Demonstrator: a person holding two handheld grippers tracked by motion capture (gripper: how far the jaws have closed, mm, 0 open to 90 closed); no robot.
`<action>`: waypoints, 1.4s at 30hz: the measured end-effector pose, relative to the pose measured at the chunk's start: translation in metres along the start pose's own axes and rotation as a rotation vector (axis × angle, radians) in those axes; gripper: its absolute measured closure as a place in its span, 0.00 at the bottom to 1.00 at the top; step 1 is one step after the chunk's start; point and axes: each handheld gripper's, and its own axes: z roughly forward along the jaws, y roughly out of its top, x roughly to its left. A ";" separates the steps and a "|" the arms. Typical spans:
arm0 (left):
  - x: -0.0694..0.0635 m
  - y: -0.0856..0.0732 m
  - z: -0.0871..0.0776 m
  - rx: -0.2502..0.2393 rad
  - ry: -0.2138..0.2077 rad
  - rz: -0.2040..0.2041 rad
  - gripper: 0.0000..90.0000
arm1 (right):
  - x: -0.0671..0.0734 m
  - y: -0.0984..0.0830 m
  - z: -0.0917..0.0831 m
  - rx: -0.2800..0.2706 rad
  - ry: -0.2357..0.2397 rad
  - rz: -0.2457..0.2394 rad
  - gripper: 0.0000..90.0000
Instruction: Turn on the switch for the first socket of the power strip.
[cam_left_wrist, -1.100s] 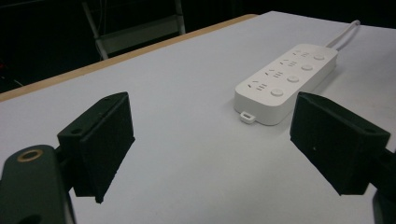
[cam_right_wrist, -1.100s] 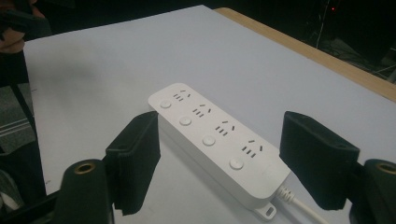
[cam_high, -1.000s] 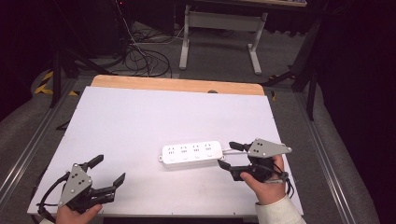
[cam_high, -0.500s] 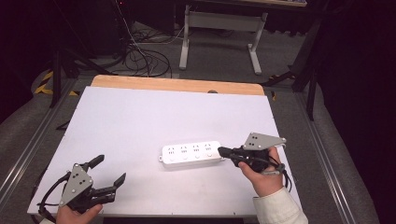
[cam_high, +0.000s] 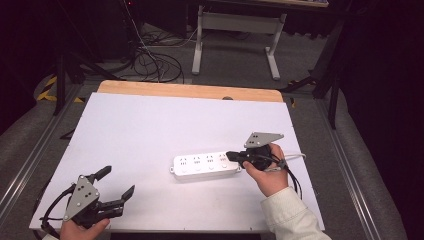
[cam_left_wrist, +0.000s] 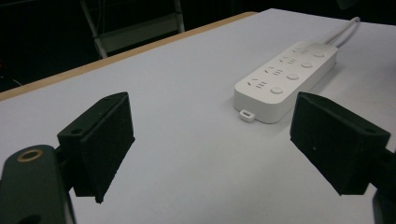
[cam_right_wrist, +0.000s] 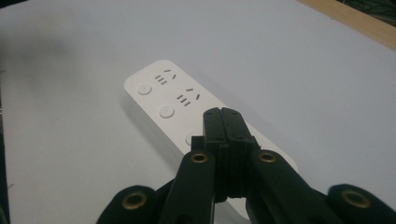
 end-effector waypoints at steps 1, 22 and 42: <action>0.000 0.000 0.000 0.001 -0.001 -0.002 0.16 | 0.000 0.000 0.000 0.000 0.000 0.000 1.00; 0.000 0.000 0.000 0.003 -0.002 -0.003 0.16 | -0.008 -0.003 0.034 0.188 -0.016 -0.008 1.00; 0.000 0.000 0.001 0.006 -0.006 -0.001 0.16 | -0.008 -0.007 0.052 0.277 -0.001 -0.022 1.00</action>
